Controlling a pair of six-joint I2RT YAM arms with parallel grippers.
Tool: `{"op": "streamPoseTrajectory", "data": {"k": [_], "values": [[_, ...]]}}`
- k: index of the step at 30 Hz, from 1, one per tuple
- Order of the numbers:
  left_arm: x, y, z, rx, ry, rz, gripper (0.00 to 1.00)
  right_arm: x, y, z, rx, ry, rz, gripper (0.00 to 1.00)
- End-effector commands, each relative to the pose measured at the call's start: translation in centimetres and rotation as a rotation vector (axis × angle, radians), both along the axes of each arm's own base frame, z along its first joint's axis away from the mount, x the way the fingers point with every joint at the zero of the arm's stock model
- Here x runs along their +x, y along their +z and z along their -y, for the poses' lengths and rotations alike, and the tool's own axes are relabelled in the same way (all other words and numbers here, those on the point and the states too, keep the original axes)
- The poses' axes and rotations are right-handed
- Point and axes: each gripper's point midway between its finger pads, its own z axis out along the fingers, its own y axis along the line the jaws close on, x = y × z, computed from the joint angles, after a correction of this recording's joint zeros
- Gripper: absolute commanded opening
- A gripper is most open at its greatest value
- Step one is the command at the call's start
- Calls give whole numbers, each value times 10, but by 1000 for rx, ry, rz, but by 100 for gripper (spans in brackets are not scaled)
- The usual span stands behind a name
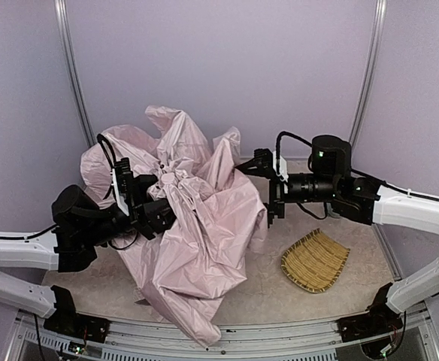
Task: Put away the umbrella
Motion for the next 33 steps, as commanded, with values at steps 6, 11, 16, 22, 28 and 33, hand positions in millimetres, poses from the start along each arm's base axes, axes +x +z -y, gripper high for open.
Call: {"op": "streamPoseTrajectory", "data": {"k": [6,11,16,22,28,33], "values": [[-56,36,66,-30,-324,150,0,-47,35,-74,71,354,107,100],[-39,26,73,-21,-264,134,0,-77,28,-75,66,486,118,100],[-17,25,60,-32,-177,125,0,-89,18,-70,26,543,75,96],[2,23,28,-48,-71,107,0,-97,4,-51,-80,540,82,100],[-1,27,26,-29,-46,139,0,-99,2,-45,-105,525,55,100],[-20,23,56,-9,-140,156,0,-84,16,-64,6,465,45,100]]}}
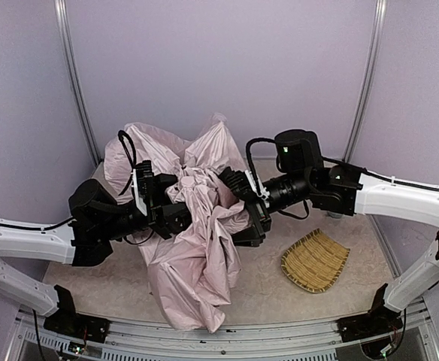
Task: Put away the umbrella
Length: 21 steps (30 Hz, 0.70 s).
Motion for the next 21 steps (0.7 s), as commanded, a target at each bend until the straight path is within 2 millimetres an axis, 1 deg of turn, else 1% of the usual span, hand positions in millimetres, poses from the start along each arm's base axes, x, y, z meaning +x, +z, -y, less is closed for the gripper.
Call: {"op": "streamPoseTrajectory", "data": {"k": [1,4,6,8,10,12,14,15,17,18,21], "values": [[-10,28,14,-73,-38,59,0,1,16,-13,103,-19,-37,100],[-22,26,22,-91,-135,35,0,27,20,-19,140,-167,-4,99],[-26,22,32,-75,-169,21,0,43,19,-23,139,-249,12,99],[-29,22,41,-69,-191,23,0,49,13,-28,123,-267,15,97],[-33,22,50,-65,-220,19,0,49,8,-31,116,-252,4,93],[-34,20,59,-56,-251,2,0,47,7,-32,126,-241,-3,86],[-34,16,65,-44,-269,-17,0,46,10,-29,146,-244,6,75],[-33,14,65,-42,-266,-25,0,46,12,-26,158,-252,14,68],[-30,13,63,-43,-240,-32,5,45,15,-19,179,-269,32,56],[-27,13,61,-42,-216,-33,8,44,14,-15,184,-275,41,53],[-12,14,57,-24,-122,-51,12,42,12,-5,190,-285,51,44]]}}
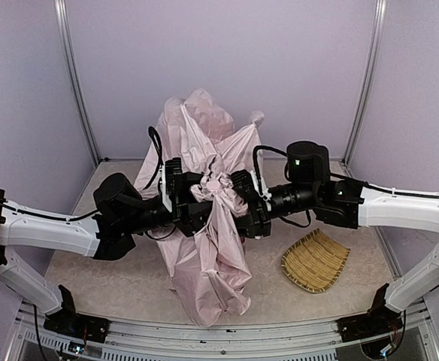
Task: Put away the umbrella
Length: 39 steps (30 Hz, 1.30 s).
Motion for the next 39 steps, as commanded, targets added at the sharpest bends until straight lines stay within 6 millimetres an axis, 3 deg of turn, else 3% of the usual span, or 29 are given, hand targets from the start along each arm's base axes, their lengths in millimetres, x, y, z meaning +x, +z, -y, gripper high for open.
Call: {"op": "streamPoseTrajectory", "data": {"k": [1,4,9,14,21,27,32,35,39], "values": [[-6,16,8,-15,28,-50,13,22,17,-4,111,-142,136,41],[1,15,2,2,83,-56,17,20,16,0,115,-144,128,33],[4,16,-12,18,145,-42,47,29,14,7,101,-194,109,20],[17,16,-30,49,249,-30,65,38,3,18,84,-222,62,13],[31,-3,-45,106,279,-66,75,47,-20,26,50,-244,6,6],[28,-2,-56,109,282,-43,81,58,-25,34,48,-266,-45,2],[31,-7,-57,144,291,-43,95,63,-25,36,52,-272,-64,0],[27,0,-69,128,320,-8,98,79,-26,43,47,-338,-95,0],[24,13,-100,95,419,16,99,101,-24,57,52,-401,-165,0]]}}
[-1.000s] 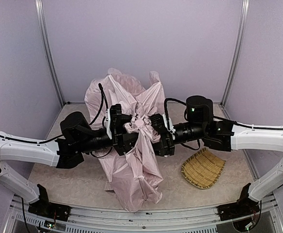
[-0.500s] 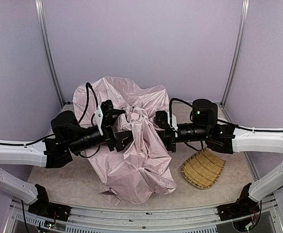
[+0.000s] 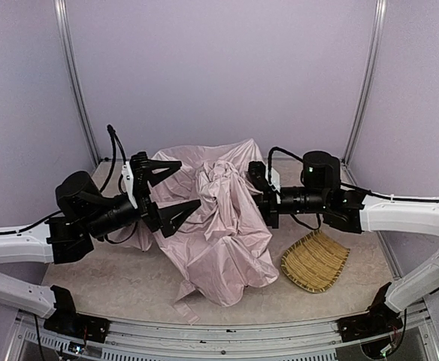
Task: Put away the umbrella
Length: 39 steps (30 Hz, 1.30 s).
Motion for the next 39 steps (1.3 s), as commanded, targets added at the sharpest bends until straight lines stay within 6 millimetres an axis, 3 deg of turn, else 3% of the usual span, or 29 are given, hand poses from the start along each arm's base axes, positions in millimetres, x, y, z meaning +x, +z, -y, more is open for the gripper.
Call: {"op": "streamPoseTrajectory", "data": {"k": [1,3,5,8,12,16,20,21,27,30,31,34,36,39], "values": [[-2,24,-41,-56,127,63,99,27,18,16,64,-81,-43,0],[2,27,-65,-79,216,53,99,27,25,21,84,-76,-28,0],[9,17,-82,-76,280,16,99,23,30,22,94,-60,0,0],[29,-11,-103,-69,356,-68,99,20,40,23,102,-33,28,0],[56,-44,-115,-88,379,-164,99,16,47,22,97,1,45,0],[74,-56,-112,-68,406,-139,99,5,49,20,94,64,43,0],[82,-48,-88,-56,327,-113,95,3,46,16,94,94,18,0],[79,-40,-78,-77,268,-105,88,3,44,15,95,99,7,0],[64,-34,0,-94,-20,-140,37,3,43,-1,110,160,-51,4],[47,-36,44,-55,-129,-120,28,3,40,-15,86,166,-39,10],[39,-36,56,-50,-173,-118,27,3,39,-21,73,164,-27,13],[23,-33,76,-63,-285,-125,24,3,40,-30,59,165,-2,36],[14,-33,78,-88,-335,-134,23,5,42,-31,70,154,5,53],[8,-30,76,-136,-369,-142,23,2,38,-35,75,173,8,69]]}}
